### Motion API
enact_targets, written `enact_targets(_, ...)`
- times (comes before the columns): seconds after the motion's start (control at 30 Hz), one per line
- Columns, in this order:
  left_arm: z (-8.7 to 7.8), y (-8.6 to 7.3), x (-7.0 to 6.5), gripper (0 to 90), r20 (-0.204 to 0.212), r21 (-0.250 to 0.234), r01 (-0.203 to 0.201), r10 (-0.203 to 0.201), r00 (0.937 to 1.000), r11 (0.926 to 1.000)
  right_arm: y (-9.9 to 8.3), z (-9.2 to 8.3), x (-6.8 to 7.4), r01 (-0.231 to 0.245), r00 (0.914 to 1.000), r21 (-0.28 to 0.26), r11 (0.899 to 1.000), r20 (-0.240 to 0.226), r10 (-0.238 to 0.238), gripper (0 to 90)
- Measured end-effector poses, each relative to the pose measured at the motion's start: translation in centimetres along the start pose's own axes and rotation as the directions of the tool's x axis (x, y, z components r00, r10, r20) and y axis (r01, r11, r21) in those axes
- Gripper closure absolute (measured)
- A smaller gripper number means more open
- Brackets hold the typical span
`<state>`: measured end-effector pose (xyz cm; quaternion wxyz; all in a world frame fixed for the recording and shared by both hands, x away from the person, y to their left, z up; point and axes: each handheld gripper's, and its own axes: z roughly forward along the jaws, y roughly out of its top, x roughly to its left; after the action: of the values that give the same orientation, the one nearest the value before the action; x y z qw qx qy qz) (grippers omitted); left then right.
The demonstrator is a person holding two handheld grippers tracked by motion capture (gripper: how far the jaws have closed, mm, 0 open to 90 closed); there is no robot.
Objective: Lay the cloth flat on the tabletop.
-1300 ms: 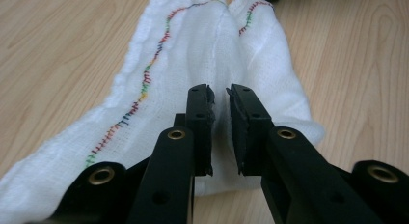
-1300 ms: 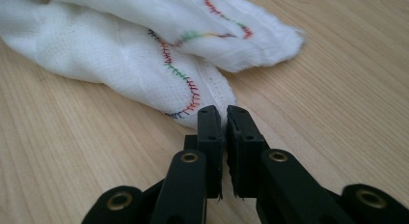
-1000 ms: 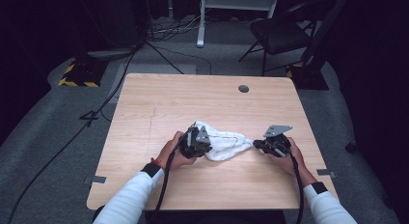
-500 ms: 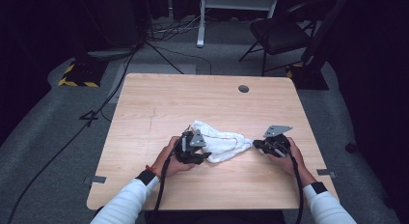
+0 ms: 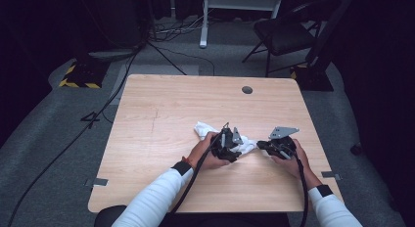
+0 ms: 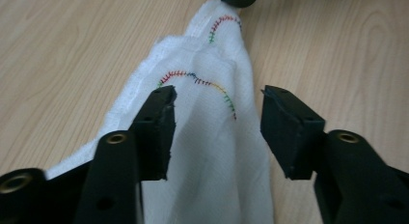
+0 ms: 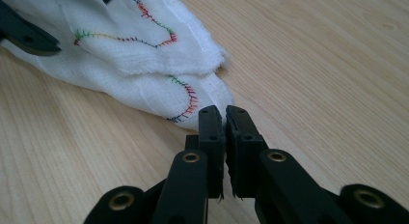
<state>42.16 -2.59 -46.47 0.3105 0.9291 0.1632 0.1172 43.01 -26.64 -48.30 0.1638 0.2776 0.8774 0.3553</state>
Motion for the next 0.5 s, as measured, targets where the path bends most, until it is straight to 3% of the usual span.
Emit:
enact_targets(0.07,0.2,-0.1,0.1,54.5,0.002,0.012,0.005,-0.005,1.0000,0.9999,0.0,0.0,0.0,-0.001,1.0000,-0.001,1.000,-0.001,0.001,85.7)
enact_targets(0.1,0.5,-0.2,0.4,63.7,0.006,0.036,-0.006,0.006,1.0000,0.9993,0.0,0.0,0.0,0.000,1.0000,-0.001,1.000,-0.003,0.000,85.6)
enact_targets(0.17,0.5,-0.4,0.7,71.4,0.000,0.048,-0.006,0.006,1.0000,0.9988,0.0,0.0,0.0,-0.001,1.0000,-0.004,1.000,-0.003,0.001,85.6)
enact_targets(0.23,0.2,-0.5,1.0,80.5,0.002,0.040,-0.004,0.003,1.0000,0.9992,0.0,0.0,0.0,0.002,1.0000,-0.004,1.000,-0.001,-0.002,85.7)
enact_targets(0.4,-1.1,-0.9,1.6,84.2,-0.007,-0.012,0.020,-0.020,0.9998,0.9997,0.1,-0.1,0.0,0.003,0.9999,0.000,1.000,0.010,-0.003,85.8)
enact_targets(0.47,-2.9,-1.4,2.1,84.2,-0.009,-0.056,0.047,-0.047,0.9988,0.9973,0.1,-0.2,0.0,0.001,0.9999,-0.004,1.000,0.014,-0.001,85.9)
enact_targets(0.5,-2.9,-1.4,2.1,84.2,-0.009,-0.056,0.047,-0.047,0.9988,0.9973,0.1,-0.2,0.0,0.001,0.9999,-0.004,1.000,0.014,-0.001,85.9)
